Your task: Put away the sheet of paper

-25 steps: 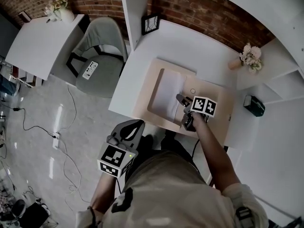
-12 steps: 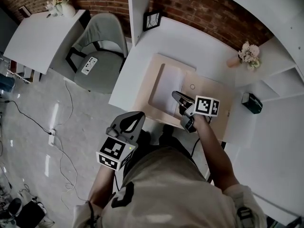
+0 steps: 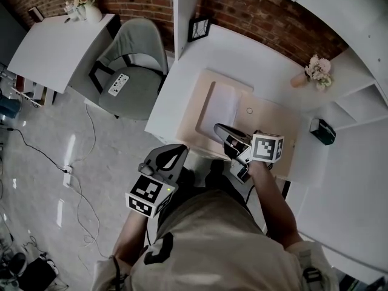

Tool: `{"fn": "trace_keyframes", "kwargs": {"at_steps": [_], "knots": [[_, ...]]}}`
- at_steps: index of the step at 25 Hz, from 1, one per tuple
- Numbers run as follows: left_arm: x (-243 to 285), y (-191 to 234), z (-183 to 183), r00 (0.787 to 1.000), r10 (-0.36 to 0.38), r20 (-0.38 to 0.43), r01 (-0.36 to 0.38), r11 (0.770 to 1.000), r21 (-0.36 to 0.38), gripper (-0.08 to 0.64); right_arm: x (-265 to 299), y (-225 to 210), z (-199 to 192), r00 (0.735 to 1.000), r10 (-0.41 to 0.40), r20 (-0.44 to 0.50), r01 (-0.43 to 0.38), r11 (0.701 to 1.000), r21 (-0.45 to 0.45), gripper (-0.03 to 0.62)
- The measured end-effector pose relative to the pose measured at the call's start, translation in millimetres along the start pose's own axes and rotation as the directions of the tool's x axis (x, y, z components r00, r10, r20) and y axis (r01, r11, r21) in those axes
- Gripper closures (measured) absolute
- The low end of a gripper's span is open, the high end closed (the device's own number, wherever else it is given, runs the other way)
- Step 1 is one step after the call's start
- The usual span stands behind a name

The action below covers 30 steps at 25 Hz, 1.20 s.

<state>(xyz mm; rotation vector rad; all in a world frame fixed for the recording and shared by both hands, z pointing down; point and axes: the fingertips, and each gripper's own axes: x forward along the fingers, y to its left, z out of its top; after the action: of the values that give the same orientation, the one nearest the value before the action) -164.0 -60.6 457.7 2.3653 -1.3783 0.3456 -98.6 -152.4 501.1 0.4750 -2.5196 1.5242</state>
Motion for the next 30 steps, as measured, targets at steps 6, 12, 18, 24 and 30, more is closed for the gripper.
{"fn": "trace_keyframes", "kwargs": {"at_steps": [6, 12, 18, 24, 30], "knots": [[-2.0, -4.8, -5.7, 1.0, -0.031, -0.003, 0.031, 0.999, 0.012, 0.543, -6.9, 30.3, -19.5, 0.998, 0.065, 0.015, -0.065, 0.998, -0.014, 0.557], [-2.3, -25.0, -11.1, 0.998, -0.053, -0.028, 0.054, 0.998, 0.022, 0.543, -29.7, 54.2, -30.8, 0.991, 0.119, 0.061, -0.117, 0.993, -0.028, 0.558], [-0.3, -45.6, 1.2, 1.0, -0.03, -0.007, 0.03, 0.997, 0.066, 0.543, -55.6, 61.2, -32.7, 0.99, 0.119, 0.072, -0.108, 0.984, -0.138, 0.558], [20.9, -100.8, 6.7, 0.997, -0.073, -0.021, 0.075, 0.993, 0.095, 0.543, -113.5, 57.6, -40.3, 0.986, 0.119, 0.117, -0.102, 0.984, -0.143, 0.558], [39.9, -163.5, 8.5, 0.993, -0.109, -0.053, 0.115, 0.986, 0.124, 0.543, -179.1, 35.1, -56.5, 0.983, 0.091, 0.159, -0.075, 0.992, -0.103, 0.558]]}}
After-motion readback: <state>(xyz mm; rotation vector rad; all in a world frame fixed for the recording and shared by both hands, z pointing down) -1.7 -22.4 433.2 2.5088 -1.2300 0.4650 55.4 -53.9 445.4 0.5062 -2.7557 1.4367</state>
